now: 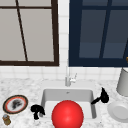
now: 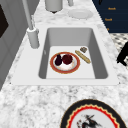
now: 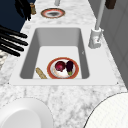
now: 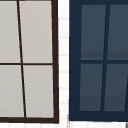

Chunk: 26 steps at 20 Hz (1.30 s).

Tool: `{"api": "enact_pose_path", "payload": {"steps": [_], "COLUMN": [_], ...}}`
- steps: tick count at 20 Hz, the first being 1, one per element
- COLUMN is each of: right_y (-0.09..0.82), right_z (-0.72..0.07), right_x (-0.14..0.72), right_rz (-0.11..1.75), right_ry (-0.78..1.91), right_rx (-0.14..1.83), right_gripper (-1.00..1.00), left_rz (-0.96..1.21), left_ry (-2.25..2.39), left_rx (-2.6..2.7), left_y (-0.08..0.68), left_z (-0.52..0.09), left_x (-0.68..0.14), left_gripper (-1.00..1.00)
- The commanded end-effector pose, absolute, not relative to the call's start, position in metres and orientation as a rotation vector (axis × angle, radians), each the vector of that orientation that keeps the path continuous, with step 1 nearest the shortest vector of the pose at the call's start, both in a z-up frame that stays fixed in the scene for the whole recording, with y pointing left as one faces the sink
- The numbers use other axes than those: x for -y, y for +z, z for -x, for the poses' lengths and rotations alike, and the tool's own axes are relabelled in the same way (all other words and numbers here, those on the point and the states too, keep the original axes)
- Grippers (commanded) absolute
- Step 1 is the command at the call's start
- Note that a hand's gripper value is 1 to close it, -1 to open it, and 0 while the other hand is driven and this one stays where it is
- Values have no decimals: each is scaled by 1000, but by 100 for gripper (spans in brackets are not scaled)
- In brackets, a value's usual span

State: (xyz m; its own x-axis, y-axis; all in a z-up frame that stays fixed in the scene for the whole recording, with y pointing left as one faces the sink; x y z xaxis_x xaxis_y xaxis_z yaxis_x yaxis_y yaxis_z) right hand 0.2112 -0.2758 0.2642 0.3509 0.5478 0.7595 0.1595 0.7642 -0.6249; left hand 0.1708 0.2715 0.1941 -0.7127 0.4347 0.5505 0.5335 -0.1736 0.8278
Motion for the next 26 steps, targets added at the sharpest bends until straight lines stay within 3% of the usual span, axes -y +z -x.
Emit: {"api": "enact_pose_path", "payload": {"steps": [1, 10, 26], "right_y": [279, 334, 421], "right_z": [-211, -161, -64], "right_x": [276, 282, 283], "right_rz": [723, 677, 643], "right_ry": [136, 92, -3], "right_rx": [1229, 1141, 1156], "right_gripper": [-100, -100, -100], "left_rz": [1158, 1158, 1158], "left_ry": [-2047, -2047, -2047], "left_rx": [1970, 1970, 1970], "left_y": [194, 194, 194], "left_z": [-171, -171, -171], "left_x": [-272, -272, -272], "left_gripper": [0, 0, 0]}}
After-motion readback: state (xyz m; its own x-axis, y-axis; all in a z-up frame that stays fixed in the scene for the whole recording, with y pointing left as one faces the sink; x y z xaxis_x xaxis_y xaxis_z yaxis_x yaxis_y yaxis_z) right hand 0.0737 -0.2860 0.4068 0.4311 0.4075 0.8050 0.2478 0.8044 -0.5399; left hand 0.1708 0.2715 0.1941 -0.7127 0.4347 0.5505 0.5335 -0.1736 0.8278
